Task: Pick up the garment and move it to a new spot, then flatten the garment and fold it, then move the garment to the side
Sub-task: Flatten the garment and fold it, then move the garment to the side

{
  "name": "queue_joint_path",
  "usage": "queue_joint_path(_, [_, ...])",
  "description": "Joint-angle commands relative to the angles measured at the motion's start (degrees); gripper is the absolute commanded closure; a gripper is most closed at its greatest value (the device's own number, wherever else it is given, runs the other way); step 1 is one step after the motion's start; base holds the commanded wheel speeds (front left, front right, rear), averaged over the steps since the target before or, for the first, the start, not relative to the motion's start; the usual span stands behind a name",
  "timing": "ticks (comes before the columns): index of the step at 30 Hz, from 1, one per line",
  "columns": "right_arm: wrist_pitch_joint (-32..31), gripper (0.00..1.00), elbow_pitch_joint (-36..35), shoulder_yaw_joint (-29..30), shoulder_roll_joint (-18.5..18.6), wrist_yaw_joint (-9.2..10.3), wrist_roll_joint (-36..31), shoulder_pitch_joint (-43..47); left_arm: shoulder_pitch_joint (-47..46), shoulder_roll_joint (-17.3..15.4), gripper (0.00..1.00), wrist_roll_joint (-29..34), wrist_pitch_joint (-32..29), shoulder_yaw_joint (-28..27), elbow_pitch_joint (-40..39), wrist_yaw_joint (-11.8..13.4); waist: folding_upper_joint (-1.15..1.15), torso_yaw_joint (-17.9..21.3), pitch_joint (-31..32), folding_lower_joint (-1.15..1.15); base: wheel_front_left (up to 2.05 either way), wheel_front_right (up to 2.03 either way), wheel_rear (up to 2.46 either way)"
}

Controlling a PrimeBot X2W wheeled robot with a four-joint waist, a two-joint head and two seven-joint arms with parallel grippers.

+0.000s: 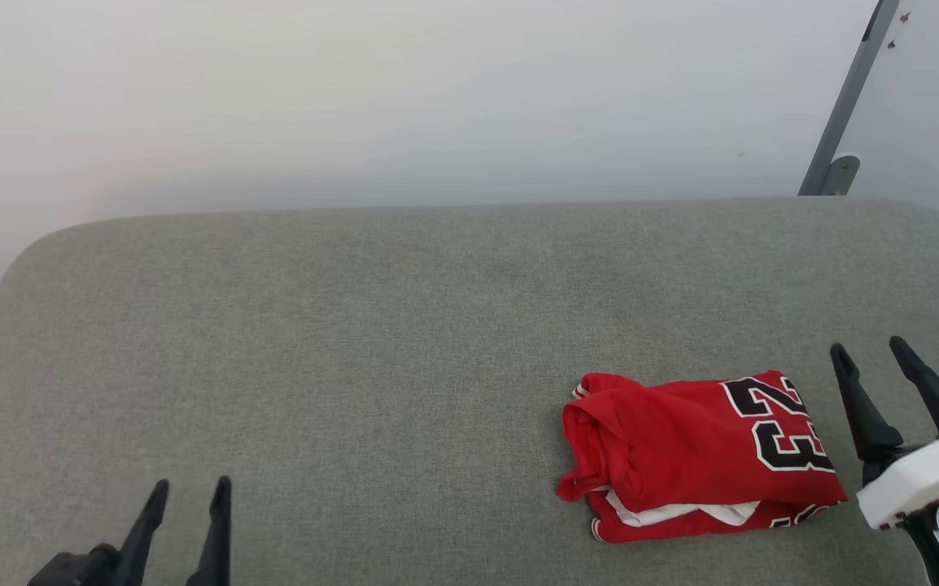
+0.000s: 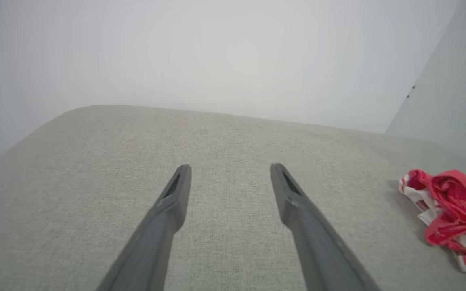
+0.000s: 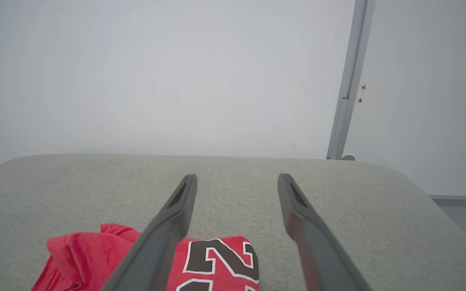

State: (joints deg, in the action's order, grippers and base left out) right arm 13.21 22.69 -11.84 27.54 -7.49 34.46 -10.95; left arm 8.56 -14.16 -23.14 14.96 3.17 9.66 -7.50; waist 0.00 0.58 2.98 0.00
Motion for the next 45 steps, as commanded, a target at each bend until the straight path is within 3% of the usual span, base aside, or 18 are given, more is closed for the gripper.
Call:
queue_joint_path(1, [0.8,0.00,-0.6,0.6,-0.5,0.01,-0.6,0.8,0.6,0.3,0.00,0.5,0.3,-0.4,0.0,0.0,0.00,0.0,0.1,0.00,0.00,0.00,0.00])
queue_joint_path(17, [1.9,0.00,-12.8,11.3,-3.5,0.01,-6.0,15.2,7.5,1.3,0.00,1.5,0.3,-4.2,-4.2,0.0,0.00,-3.2,2.4,0.00,0.00,0.00,0.00])
queue_joint_path(26, [-0.7,0.00,-18.7,17.0,-5.5,0.01,-7.0,21.5,11.6,2.7,0.00,2.7,0.3,-6.2,-7.9,0.0,0.00,-3.6,2.5,0.00,0.00,0.00,0.00])
queue_joint_path(38, [-4.9,0.00,-20.8,17.5,-6.4,0.01,-7.4,20.6,8.7,2.8,0.00,2.5,0.3,-5.5,-7.5,0.0,0.00,-3.6,0.5,0.00,0.00,0.00,0.00])
queue_joint_path(42, [-8.2,0.00,-20.1,15.5,-4.4,0.01,-7.8,18.8,6.9,2.3,0.00,2.5,0.3,-5.1,-6.9,0.0,0.00,-3.5,-0.8,0.00,0.00,0.00,0.00])
queue_joint_path(45, [-14.1,0.00,-18.8,12.6,-1.0,0.01,-7.8,15.4,4.9,1.9,0.00,2.4,0.3,-4.0,-6.6,0.0,0.00,-3.0,-2.6,0.00,0.00,0.00,0.00])
